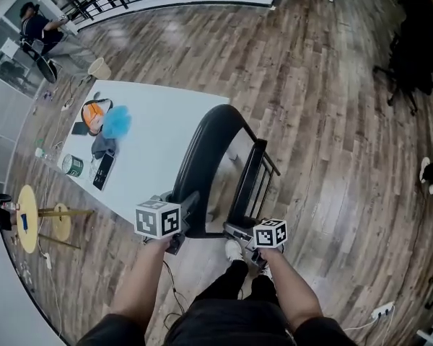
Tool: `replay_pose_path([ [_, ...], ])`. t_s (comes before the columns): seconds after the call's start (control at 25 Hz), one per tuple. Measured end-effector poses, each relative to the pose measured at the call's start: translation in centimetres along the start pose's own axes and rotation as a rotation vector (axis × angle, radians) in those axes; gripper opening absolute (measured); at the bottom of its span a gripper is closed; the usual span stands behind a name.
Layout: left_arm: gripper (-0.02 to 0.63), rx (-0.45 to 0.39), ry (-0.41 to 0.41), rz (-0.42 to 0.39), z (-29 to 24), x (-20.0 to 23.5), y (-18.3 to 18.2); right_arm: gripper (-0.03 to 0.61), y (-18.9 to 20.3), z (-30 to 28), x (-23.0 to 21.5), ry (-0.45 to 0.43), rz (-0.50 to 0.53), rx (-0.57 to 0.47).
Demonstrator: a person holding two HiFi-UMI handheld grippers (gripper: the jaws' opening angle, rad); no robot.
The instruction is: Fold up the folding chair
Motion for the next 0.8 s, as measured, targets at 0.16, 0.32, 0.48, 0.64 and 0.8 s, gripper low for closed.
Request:
replay_pose_path([
  [0.16, 0.074, 0.000, -0.009, -0.001, 1.0, 1.7, -0.1, 0.241, -0.5, -3.6, 1.3, 0.001, 0.028, 0.026],
  [0.32, 0.076, -0.002, -0.018, 0.000, 1.9, 3.8, -0.3, 0.239, -0.8, -7.0, 2.2, -0.001, 0.024, 0.038],
  [0.48, 0.080, -0.002, -0.025, 0.007, 2.3, 5.6, -0.3, 0.239, -1.1, -9.5, 2.5, -0.004, 0.005, 0.038],
  [0.64, 0.081, 0.001, -0.023, 0.017, 2.9, 7.1, -0.3, 0.236, -1.2, -11.0, 3.0, 0.010, 0.015, 0.052],
  [0.8, 0.083, 0.001, -0.029, 0.009, 3.2, 7.1, -0.3, 0.225, -1.1, -11.3, 2.9, 0.019, 0.010, 0.057],
])
Point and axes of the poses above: the fingertips, and each gripper's own axes: z backward along the fingers, x to its left, y out of its underside, the point moved 7 cm from there along z, backward along the fingers, and after that the axes turned 11 degrees about y, right-handed, at the moved point
